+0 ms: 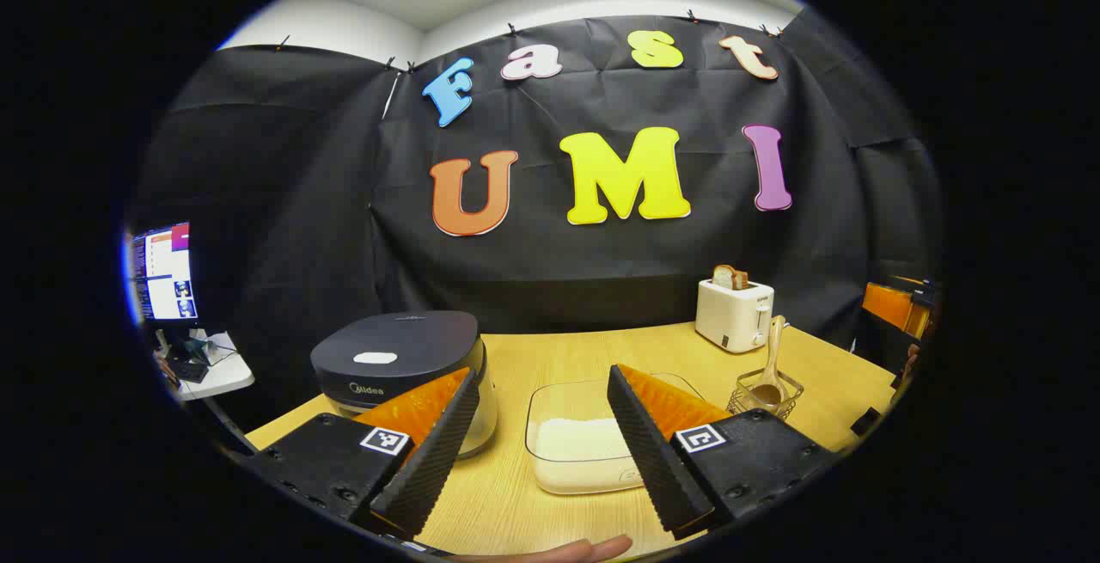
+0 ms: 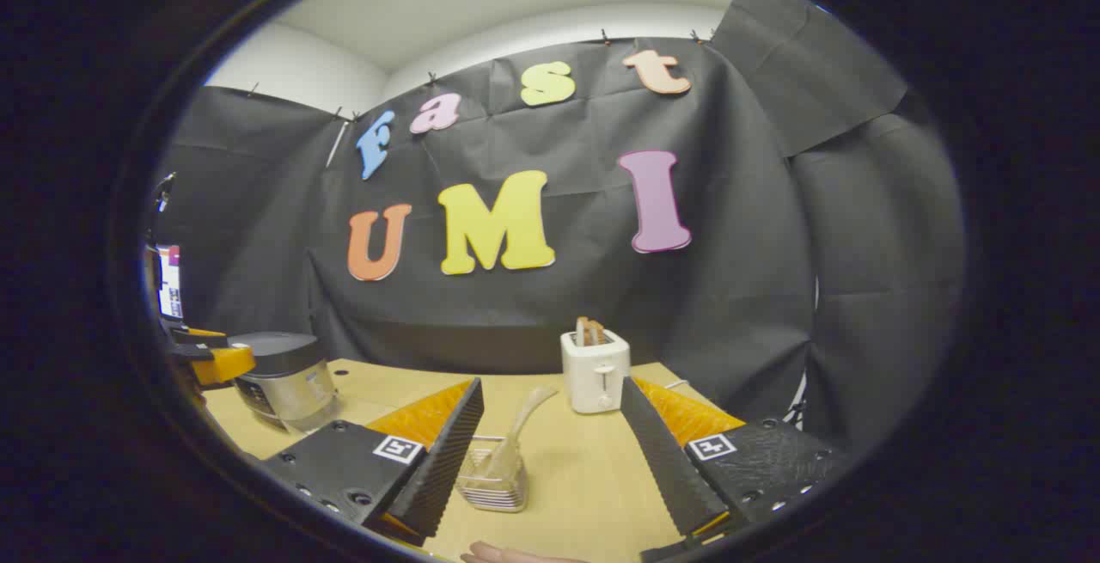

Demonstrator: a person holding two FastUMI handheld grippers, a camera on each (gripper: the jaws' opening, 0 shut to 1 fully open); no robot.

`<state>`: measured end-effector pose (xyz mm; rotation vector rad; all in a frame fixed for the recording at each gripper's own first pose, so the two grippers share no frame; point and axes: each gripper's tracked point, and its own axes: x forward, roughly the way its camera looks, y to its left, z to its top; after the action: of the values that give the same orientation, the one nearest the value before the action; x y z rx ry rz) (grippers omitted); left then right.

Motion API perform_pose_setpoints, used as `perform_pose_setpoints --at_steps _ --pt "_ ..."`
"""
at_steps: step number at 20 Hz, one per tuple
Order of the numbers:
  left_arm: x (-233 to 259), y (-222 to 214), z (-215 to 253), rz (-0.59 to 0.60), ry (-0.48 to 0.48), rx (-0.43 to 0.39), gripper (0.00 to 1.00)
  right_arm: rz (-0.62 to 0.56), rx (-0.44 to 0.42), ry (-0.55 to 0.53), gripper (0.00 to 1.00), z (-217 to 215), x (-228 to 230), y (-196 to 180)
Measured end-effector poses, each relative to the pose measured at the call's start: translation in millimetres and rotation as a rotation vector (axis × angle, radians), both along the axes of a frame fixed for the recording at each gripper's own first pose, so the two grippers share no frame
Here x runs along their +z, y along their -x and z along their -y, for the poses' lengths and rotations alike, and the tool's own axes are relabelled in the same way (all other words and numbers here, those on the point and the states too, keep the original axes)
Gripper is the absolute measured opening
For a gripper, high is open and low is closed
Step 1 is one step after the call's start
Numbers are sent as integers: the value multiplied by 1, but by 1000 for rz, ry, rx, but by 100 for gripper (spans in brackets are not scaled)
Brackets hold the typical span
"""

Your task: Close the left gripper, press the button to open the rice cooker; take a wooden spoon from the chopstick holder with the right hand, scoop a spoonful of rice and pour it into the rice cooker, then put the wooden spoon back into the chopstick holder.

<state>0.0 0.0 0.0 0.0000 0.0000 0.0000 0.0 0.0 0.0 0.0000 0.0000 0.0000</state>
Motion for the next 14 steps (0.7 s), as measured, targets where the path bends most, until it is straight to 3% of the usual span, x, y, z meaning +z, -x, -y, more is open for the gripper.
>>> perform_pose_setpoints --at_steps 8,13,14 --pt "-15 10 -32 -6 8 32 96 -35 74 32 96 -51 -17 2" --pt "-9 12 -37 8 22 50 96 -48 78 40 96 -53 -22 2" --pt "-7 13 -38 11 17 53 96 -46 81 42 92 -54 -23 3"
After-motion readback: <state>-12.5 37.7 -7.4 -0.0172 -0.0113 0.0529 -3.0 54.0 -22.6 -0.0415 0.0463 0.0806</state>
